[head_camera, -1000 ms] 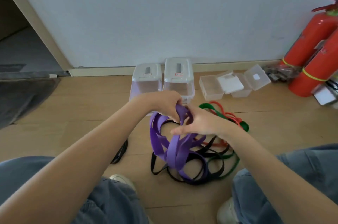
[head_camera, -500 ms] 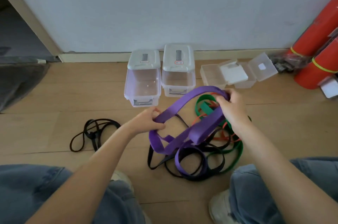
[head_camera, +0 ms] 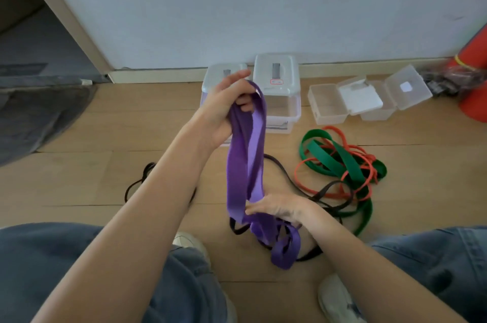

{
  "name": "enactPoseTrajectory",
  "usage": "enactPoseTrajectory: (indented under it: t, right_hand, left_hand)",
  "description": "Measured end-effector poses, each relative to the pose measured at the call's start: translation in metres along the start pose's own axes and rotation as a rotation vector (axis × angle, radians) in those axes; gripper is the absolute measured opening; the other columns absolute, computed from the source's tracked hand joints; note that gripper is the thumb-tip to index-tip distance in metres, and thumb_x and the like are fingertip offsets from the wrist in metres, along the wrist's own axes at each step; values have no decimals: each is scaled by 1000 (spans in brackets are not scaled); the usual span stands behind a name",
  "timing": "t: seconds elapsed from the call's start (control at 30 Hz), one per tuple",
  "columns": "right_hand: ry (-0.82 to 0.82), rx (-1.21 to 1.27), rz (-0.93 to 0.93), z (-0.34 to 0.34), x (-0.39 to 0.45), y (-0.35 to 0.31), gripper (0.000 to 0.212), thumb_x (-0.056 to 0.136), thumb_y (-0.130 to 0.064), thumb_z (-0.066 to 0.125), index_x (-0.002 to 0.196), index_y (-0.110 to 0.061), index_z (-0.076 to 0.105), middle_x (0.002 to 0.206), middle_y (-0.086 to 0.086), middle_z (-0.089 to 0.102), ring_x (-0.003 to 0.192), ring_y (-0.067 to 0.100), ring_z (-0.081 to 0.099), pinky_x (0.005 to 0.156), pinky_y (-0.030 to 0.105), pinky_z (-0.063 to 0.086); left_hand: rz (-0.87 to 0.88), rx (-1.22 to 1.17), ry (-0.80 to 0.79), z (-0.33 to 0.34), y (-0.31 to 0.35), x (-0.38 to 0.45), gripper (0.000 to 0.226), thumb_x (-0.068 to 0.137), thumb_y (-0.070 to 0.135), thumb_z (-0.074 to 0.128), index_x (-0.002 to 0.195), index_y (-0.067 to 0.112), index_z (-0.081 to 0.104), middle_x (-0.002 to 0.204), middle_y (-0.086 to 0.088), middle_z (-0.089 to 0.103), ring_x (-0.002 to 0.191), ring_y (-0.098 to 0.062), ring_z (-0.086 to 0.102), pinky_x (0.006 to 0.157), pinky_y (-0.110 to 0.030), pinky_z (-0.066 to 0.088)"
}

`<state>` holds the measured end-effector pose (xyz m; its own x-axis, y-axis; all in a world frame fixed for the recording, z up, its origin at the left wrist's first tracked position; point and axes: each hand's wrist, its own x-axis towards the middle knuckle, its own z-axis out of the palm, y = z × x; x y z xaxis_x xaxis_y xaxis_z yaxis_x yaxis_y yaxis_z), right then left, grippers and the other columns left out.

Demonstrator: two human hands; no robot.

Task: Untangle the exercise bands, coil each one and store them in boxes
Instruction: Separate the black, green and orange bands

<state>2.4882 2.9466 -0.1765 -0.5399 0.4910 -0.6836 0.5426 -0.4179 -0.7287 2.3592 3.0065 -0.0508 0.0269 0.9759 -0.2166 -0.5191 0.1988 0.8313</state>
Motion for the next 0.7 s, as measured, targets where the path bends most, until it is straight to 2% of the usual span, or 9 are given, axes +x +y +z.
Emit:
enactPoseTrajectory:
  t: [0.13,0.2,0.27,0.33,0.43,0.5,0.6,0.63,0.7]
  right_hand:
    - [-155,306,-81,0,-4,11,22,87,-5,60,104,-18,60,96,-6,64,102,14,57,102,31,40]
    - [-120,266,-143,4,-3,16,23,81,-10,70,101,-18,63,91,-5,69,93,15,63,85,24,51]
    - [189,230,-195,6,0,13,26,72,-11,78,94,-16,65,78,-5,70,74,9,66,72,20,52]
    - [523,333,-223,-8,-3,8,32,70,-3,77,97,-12,63,69,-4,67,57,6,63,63,20,50]
    - [697,573,-319,-47,-26,-7,39,74,-2,73,106,-12,54,59,-3,64,45,11,57,50,25,48]
    - [683,622,-408,-64,-39,-25,39,77,-7,72,109,-20,52,55,-6,64,44,10,56,45,24,47]
    - [722,578,-506,-71,-49,-53,41,78,-4,68,106,-31,54,60,-6,64,47,9,56,47,22,46]
    - [749,578,-544,-74,-52,-58,41,78,-2,67,107,-29,55,65,-6,64,47,8,56,47,21,46]
    - [800,588,-601,-83,-60,-61,42,80,1,64,114,-21,55,74,-3,63,46,5,56,47,20,46]
  left_hand:
    - [58,-178,188,-26,7,6,18,88,-5,42,79,10,49,58,1,40,45,-7,35,44,-19,30]
    - [79,-218,221,-35,9,10,26,86,2,44,63,14,46,52,3,40,43,-8,35,44,-19,30]
    - [96,-192,303,-49,9,14,32,84,11,51,54,17,48,44,6,41,40,-7,36,43,-19,31]
    - [84,35,454,-68,3,15,22,86,19,55,64,17,52,45,6,41,41,-7,36,44,-19,33]
    - [-140,248,510,-92,-32,8,23,94,17,41,74,12,52,55,0,42,51,-10,40,48,-21,38]
    - [-291,262,373,-91,-68,-3,21,96,16,39,88,8,57,67,-4,51,61,-13,47,56,-20,41]
    - [-386,332,4,-69,-117,-20,43,89,21,55,131,13,48,123,3,55,118,-11,46,102,-27,30]
    - [-385,349,-155,-56,-129,-26,55,85,23,60,137,16,41,130,9,50,124,-4,41,107,-24,23]
    - [-339,424,-399,-29,-152,-32,58,87,12,62,139,13,36,131,9,52,116,4,48,100,-14,34]
